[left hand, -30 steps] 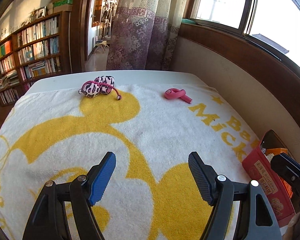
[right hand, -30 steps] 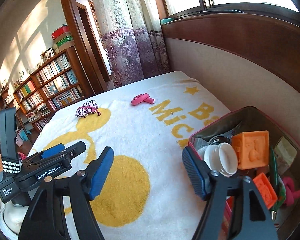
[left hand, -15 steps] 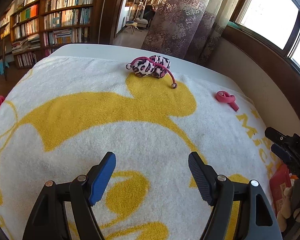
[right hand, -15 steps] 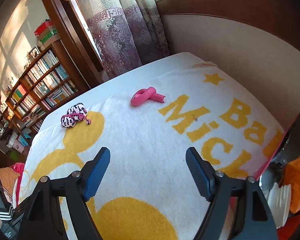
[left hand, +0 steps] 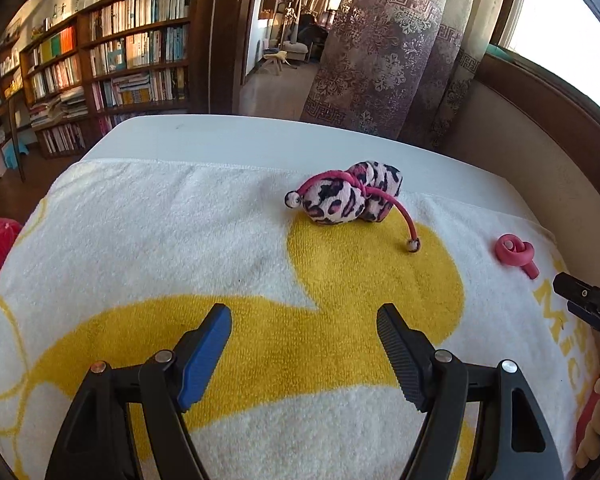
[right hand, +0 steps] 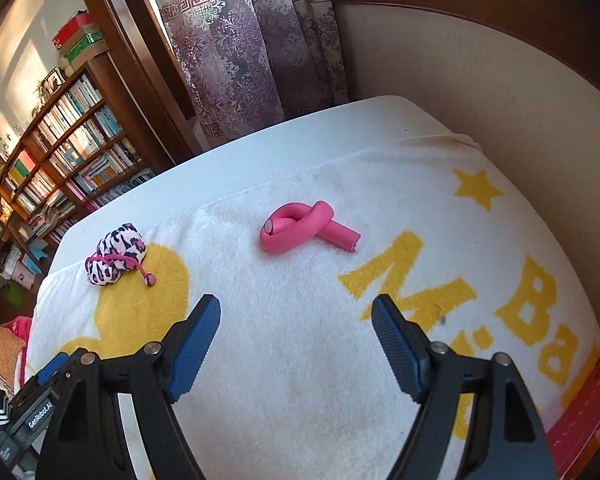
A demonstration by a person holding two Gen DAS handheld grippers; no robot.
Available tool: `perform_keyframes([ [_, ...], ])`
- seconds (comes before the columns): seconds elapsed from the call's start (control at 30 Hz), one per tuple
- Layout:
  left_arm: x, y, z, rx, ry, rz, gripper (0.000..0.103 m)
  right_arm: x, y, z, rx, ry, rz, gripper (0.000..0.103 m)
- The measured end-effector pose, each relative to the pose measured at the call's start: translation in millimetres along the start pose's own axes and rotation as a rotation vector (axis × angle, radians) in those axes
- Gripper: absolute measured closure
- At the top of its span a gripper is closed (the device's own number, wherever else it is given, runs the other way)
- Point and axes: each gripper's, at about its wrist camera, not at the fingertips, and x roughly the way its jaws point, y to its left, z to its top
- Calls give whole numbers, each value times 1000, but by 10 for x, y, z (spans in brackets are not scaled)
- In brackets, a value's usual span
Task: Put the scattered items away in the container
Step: 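Grasp the leopard plush with left tool while right grasps the pink knotted tube, then carry the plush and pink tube over the tin with both tools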
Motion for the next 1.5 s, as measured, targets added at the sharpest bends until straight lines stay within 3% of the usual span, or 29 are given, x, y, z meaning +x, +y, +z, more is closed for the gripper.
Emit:
perform_keyframes([
  [0.13,199,-33,259,35,-12,3,26,108,2,162,-13,11,-14,22],
  [0.3,349,-81,542,14,-29,-59,26,264,-54,340,-20,37,-21,22],
  [0.4,435,-203,692,62,-46,-72,26,385,-85,405,-23,72,-4,22],
  [0.57,659,-328,890,132,-35,-19,26,562,-100,515,-24,131,34,22],
  [0.67,814,-365,931,171,0,12,26,653,-80,555,-51,153,24,22],
  [1.1,1081,-396,922,151,64,-32,26,771,-66,572,-75,168,22,22],
  [1.27,1005,-485,882,195,43,-34,49,804,1,517,-138,160,-42,25],
  [1.43,839,-506,863,186,31,-59,62,740,4,531,-140,150,-67,30],
  [1.5,773,-477,846,174,26,-63,62,687,-13,539,-130,143,-75,33],
])
